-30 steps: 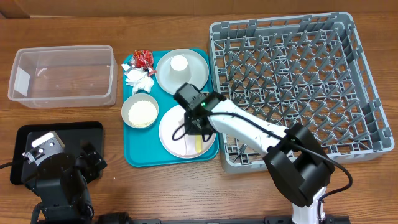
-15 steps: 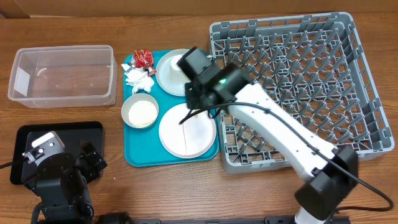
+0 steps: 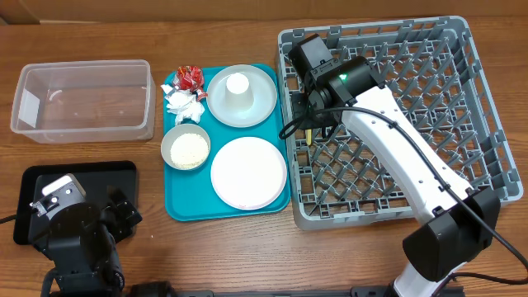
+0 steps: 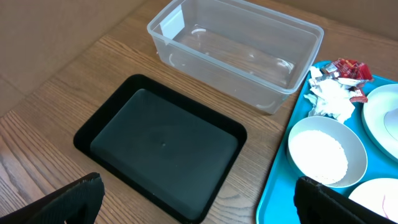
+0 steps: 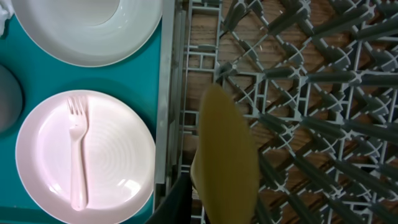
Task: Sort waste into correct bins and load items into the dishwasher rack
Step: 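Carry the yellow spoon into the dish rack and release it, then move the right gripper back to the plate and grasp the white fork, then carry the white fork into the rack beside the spoon and release, then reach the right gripper to the white cup and grasp it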
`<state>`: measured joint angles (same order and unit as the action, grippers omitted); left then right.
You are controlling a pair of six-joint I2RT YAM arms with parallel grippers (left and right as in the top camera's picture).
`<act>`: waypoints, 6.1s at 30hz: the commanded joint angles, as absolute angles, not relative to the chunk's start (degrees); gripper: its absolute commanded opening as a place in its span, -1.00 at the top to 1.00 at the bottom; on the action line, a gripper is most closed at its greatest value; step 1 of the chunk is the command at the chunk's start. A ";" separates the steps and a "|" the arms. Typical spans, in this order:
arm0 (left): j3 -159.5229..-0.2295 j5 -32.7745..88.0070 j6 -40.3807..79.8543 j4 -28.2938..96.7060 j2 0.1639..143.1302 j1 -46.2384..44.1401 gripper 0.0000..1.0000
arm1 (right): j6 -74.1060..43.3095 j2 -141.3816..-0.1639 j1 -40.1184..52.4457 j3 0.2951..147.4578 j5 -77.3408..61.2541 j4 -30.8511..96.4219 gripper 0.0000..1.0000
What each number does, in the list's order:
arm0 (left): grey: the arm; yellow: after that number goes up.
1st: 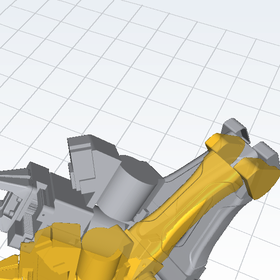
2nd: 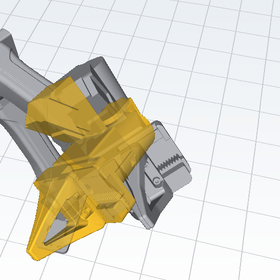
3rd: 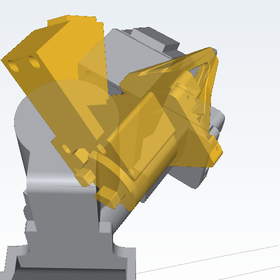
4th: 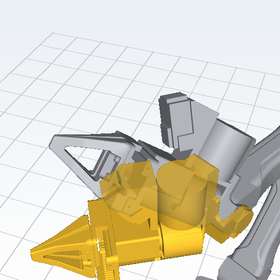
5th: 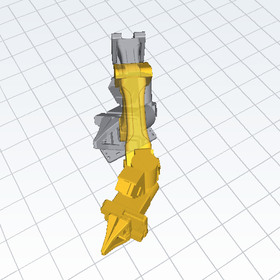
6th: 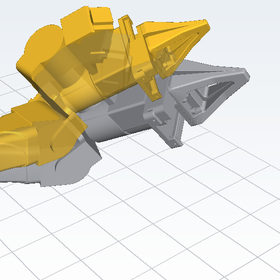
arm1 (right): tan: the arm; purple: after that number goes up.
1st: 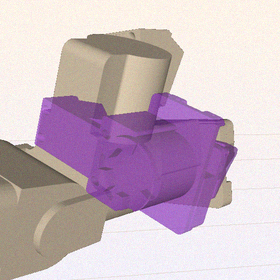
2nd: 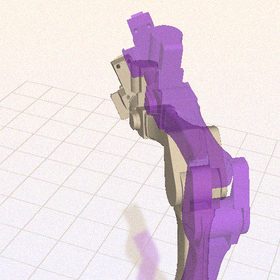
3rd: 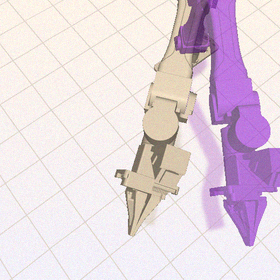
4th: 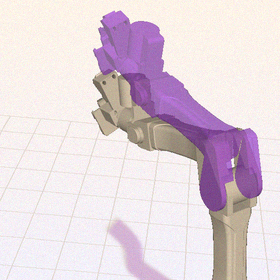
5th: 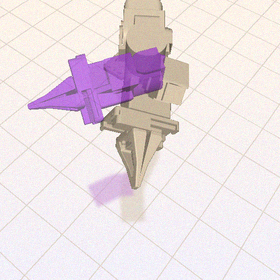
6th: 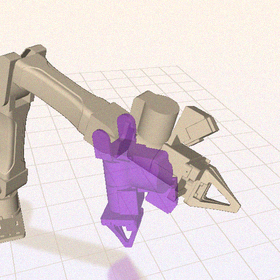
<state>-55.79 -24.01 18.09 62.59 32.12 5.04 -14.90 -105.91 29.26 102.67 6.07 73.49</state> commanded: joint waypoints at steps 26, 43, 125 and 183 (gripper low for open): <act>-56.84 -23.94 18.87 62.41 32.36 5.67 -1.00 | -32.05 -109.86 47.48 94.00 -0.05 56.25 0.04; -56.84 -23.94 18.87 62.41 32.36 5.67 -1.00 | -36.88 -123.31 51.37 93.62 9.32 51.68 -0.04; -56.84 -23.94 18.87 62.43 32.36 5.67 -1.00 | -8.80 -110.15 30.94 104.47 -7.46 39.03 -0.48; -56.84 -23.94 18.87 62.41 32.36 5.67 -1.00 | 4.78 -128.79 35.88 105.14 0.47 18.79 -0.25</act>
